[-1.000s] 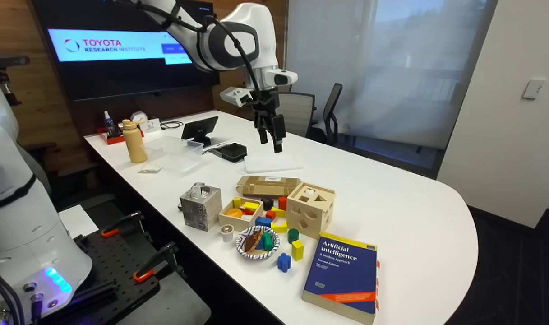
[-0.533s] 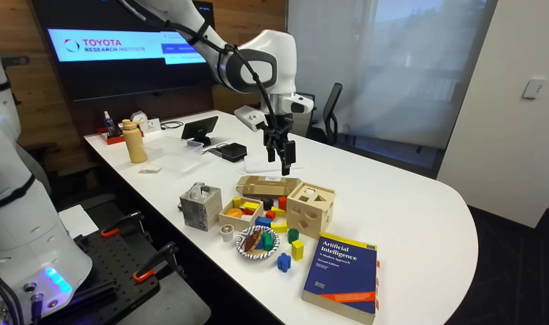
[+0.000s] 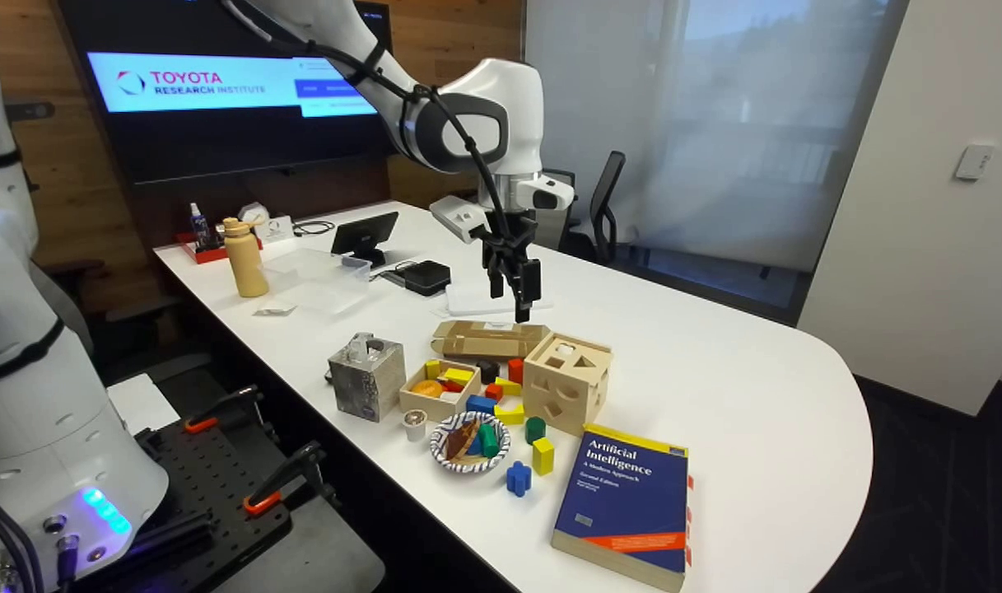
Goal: Put the yellow cube inside the cube-shaped object
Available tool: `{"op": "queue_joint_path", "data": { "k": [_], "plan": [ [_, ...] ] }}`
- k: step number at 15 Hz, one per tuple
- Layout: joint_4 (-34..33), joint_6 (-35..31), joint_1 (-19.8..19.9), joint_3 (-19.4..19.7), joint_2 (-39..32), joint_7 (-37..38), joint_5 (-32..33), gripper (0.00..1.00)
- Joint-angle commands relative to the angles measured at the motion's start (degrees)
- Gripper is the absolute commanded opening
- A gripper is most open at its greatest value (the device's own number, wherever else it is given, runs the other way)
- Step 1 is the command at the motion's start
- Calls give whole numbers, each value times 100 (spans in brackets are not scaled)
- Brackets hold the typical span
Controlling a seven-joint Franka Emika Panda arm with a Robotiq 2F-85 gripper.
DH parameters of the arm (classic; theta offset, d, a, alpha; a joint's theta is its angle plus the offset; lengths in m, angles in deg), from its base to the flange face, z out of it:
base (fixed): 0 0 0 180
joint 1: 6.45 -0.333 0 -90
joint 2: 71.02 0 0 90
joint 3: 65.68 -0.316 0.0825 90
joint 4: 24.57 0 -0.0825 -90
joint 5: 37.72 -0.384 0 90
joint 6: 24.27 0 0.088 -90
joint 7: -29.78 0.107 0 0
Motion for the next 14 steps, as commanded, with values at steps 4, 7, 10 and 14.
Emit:
{"op": "queue_joint_path", "data": {
  "k": [4, 7, 10, 14],
  "plan": [
    [-758, 57, 84, -57, -1083, -155, -84, 100],
    [-1077, 10, 210, -101, -1566, -265, -152, 100],
    [-1366, -10, 425, -171, -2005, -432, -267, 100],
    [-1766, 32, 857, -372, -2602, -1033, -539, 100]
  ]
}}
